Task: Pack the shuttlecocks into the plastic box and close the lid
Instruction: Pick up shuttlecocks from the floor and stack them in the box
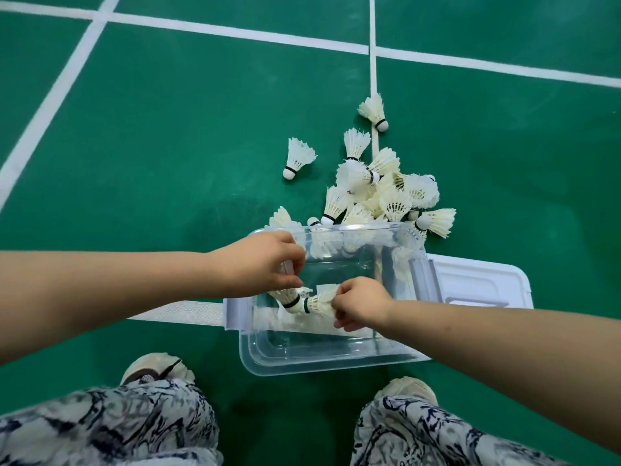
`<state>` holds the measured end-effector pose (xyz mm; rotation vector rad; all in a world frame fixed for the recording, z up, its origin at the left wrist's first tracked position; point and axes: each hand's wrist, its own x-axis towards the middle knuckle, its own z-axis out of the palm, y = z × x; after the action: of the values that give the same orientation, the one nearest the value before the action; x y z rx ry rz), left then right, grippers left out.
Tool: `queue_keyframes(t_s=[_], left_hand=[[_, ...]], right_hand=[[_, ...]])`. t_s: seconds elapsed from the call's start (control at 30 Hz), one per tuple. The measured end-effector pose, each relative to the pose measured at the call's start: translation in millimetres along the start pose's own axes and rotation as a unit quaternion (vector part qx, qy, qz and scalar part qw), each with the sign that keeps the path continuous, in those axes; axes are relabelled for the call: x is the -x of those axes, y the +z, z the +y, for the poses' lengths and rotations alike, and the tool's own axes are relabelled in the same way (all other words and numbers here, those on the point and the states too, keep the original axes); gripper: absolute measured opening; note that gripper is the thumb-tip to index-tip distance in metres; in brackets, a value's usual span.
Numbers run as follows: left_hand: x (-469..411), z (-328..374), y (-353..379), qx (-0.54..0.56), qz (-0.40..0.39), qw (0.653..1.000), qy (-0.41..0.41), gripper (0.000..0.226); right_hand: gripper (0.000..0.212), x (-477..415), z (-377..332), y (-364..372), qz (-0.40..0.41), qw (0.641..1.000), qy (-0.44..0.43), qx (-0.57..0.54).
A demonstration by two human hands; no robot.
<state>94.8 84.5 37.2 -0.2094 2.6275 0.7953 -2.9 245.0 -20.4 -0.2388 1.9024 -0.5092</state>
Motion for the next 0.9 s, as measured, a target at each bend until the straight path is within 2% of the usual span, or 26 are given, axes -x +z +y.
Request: queue_keyframes(t_s=[0.1,0.23,0.47,0.53,0.67,0.73,0.8,0.9], left_hand=[[-1,-4,-1,-0.004,0.001,1.0,0.002,0.023],[-5,-8,-2,-0.007,0.002,1.0,0.006,0.023],[-6,-13,-5,-0.001,0.006,1.0,0.022,0.024],[-4,-14,-4,0.001,0.006,1.0,0.023,0.024],[-3,-15,-4,0.008,0.004,1.0,0.022,0.024],[-3,-15,-4,0.006,0.002,1.0,0.022,0.024],[-4,-17,-4,0.001,0.001,1.0,0.022,0.024],[-4,-18,-4,-0.001,0.0,1.0,0.025,0.024]], right_hand=[[0.024,-7,-5,11,-0.023,0.995,0.065,-0.076],[0.025,-15,-11,29,-0.037,0.985,0.112,-0.124],[0.031,-29,-25,16,0.01,0.98,0.107,-0.17],[0.03,-34,-25,12,0.028,0.986,0.076,-0.143],[0.031,-40,-27,10,0.034,0.999,0.018,-0.018],[0.028,-40,-32,10,0.036,0.997,-0.009,0.071],[0.017,-40,-36,10,0.028,0.988,-0.031,0.151],[0.017,-40,-35,10,0.024,0.98,-0.037,0.195]])
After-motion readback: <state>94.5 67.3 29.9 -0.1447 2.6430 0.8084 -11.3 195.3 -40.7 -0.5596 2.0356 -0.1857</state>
